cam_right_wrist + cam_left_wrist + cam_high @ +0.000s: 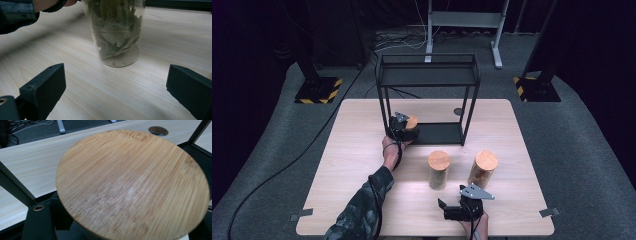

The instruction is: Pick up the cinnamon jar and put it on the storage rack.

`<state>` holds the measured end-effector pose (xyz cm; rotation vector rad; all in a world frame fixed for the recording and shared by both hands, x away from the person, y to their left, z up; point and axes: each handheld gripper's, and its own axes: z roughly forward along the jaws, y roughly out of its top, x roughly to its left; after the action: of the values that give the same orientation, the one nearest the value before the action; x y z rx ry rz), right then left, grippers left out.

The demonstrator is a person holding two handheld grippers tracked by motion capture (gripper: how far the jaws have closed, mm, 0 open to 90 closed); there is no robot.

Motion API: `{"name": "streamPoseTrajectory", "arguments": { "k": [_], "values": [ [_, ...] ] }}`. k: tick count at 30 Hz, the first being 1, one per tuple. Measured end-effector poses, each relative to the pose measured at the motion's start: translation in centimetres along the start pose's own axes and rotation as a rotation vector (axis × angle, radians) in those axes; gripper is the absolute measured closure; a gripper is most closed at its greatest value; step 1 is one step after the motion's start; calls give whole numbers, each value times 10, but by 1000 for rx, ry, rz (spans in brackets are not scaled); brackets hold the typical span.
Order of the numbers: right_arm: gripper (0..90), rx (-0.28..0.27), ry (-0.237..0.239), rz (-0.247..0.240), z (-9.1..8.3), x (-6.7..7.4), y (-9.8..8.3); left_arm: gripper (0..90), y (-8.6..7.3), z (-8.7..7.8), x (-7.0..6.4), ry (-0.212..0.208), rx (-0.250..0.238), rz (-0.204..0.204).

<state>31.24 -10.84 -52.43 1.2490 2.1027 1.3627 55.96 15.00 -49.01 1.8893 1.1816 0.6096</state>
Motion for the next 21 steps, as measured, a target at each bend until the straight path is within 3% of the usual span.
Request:
{"name": "streamPoseTrajectory", "arguments": {
  "k": [21],
  "values": [
    [18, 0, -1, -2, 0, 0, 0, 254, 5, 6, 2, 15, 14, -7]
  ]
}}
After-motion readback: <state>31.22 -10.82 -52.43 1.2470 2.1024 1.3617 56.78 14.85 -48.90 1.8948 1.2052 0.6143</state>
